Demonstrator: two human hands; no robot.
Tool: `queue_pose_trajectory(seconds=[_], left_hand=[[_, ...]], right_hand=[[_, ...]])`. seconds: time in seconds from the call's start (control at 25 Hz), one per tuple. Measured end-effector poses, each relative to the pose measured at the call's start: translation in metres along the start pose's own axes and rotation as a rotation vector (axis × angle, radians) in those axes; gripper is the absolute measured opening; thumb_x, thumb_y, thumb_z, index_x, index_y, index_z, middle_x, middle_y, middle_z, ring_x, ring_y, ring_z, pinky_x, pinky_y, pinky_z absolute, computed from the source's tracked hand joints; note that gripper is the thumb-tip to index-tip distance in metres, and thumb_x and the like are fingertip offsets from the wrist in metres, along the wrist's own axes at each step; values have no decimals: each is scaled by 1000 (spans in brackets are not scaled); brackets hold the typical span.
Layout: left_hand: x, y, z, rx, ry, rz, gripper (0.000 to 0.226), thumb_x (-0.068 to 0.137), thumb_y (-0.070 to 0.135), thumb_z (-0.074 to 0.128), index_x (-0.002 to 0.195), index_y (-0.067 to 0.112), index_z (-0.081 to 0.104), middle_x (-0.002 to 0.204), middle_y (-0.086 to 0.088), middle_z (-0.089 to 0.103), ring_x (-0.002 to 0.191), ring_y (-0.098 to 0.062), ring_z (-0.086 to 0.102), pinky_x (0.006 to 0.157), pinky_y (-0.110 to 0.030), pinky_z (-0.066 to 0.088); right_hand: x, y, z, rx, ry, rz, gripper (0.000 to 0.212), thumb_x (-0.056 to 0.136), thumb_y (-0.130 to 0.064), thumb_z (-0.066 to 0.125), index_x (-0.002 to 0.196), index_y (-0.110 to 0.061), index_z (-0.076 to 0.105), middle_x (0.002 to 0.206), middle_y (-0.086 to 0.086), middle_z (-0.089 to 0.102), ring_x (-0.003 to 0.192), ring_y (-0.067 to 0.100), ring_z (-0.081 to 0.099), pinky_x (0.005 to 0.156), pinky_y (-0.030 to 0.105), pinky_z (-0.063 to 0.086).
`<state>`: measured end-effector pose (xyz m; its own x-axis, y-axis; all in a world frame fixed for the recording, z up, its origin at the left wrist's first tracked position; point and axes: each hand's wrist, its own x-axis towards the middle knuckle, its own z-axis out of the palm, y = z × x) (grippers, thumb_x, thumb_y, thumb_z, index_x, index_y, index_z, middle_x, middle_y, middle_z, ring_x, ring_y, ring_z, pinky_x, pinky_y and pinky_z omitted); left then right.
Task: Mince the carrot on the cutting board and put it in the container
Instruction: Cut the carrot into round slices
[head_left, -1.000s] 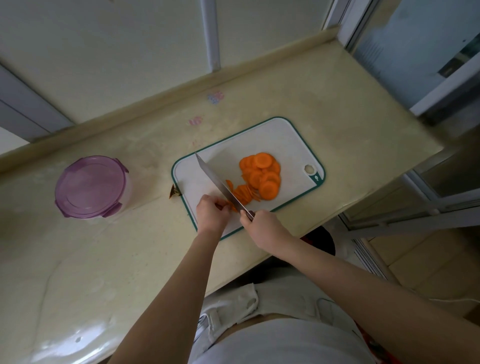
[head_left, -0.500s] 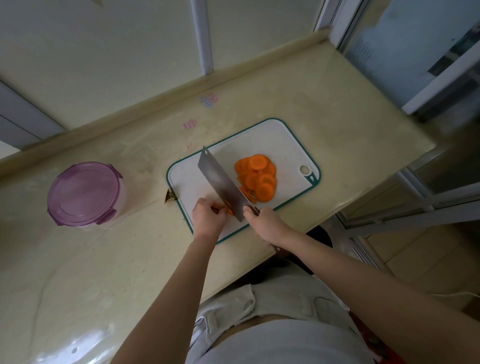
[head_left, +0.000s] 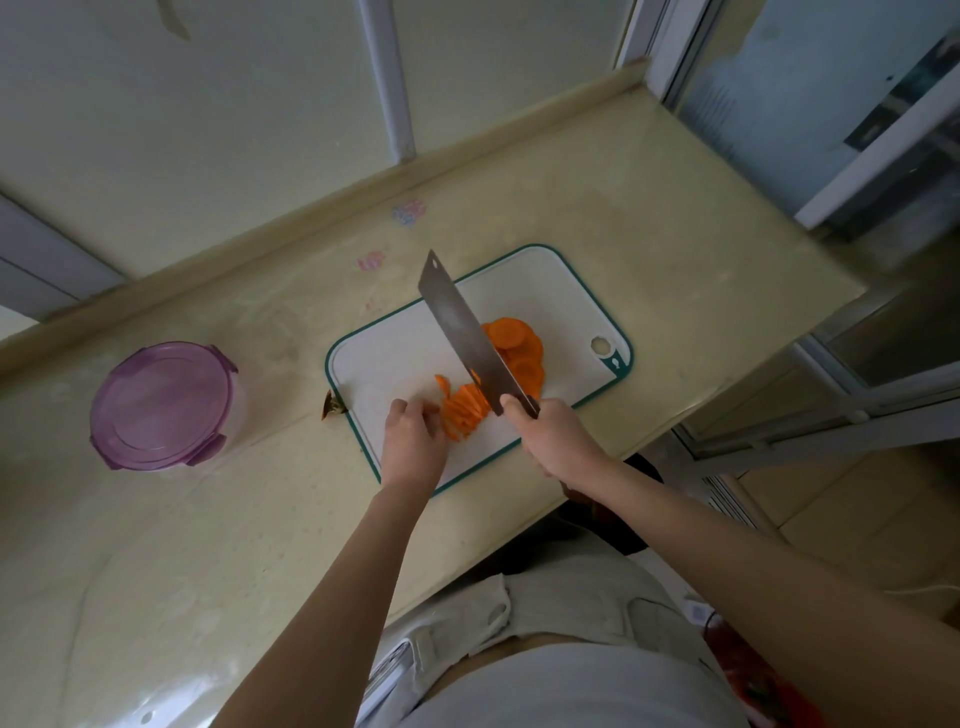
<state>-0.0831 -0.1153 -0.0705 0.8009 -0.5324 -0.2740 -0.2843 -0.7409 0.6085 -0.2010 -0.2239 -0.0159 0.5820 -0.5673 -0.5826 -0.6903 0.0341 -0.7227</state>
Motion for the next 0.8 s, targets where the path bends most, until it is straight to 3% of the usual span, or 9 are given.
queue_pose_trajectory(seconds=[0.24, 0.44, 0.56, 0.68, 0.8], left_hand=[[17, 16, -1, 193, -6, 300, 28, 92, 6, 46, 116, 10, 61, 115, -7, 53, 106, -23, 46, 93, -30, 38], [29, 31, 3, 364, -97, 385, 32, 98, 19, 40, 126, 20, 55, 130, -7, 46, 121, -24, 37, 102, -32, 30], [30, 37, 5, 356, -106, 523, 27, 96, 16, 45, 119, 19, 59, 124, -4, 52, 118, -24, 43, 99, -33, 32], [27, 30, 10, 391, -169, 847, 22, 84, 5, 62, 105, 11, 67, 111, -7, 64, 110, -29, 57, 96, -38, 42], [21, 14, 8, 424, -216, 902, 26, 89, 16, 48, 102, 8, 68, 105, -8, 66, 99, -26, 62, 88, -36, 51]], right_hand=[[10, 8, -20, -154, -27, 24, 41, 97, -38, 47, 66, -12, 42, 54, 1, 39, 45, 14, 39, 45, 24, 31], [17, 2, -28, -221, 65, -17, 46, 98, -34, 47, 57, -15, 39, 54, -1, 41, 47, 11, 41, 39, 13, 29], [19, 0, -31, -205, 80, -30, 45, 98, -33, 47, 58, -15, 39, 53, -1, 41, 47, 12, 41, 40, 13, 31], [18, 5, -31, -99, 85, 27, 46, 97, -36, 48, 57, -16, 38, 51, -1, 38, 43, 13, 39, 42, 20, 31], [16, 8, -30, -21, 79, 60, 45, 96, -37, 49, 58, -16, 38, 48, -2, 37, 39, 11, 36, 39, 20, 30]])
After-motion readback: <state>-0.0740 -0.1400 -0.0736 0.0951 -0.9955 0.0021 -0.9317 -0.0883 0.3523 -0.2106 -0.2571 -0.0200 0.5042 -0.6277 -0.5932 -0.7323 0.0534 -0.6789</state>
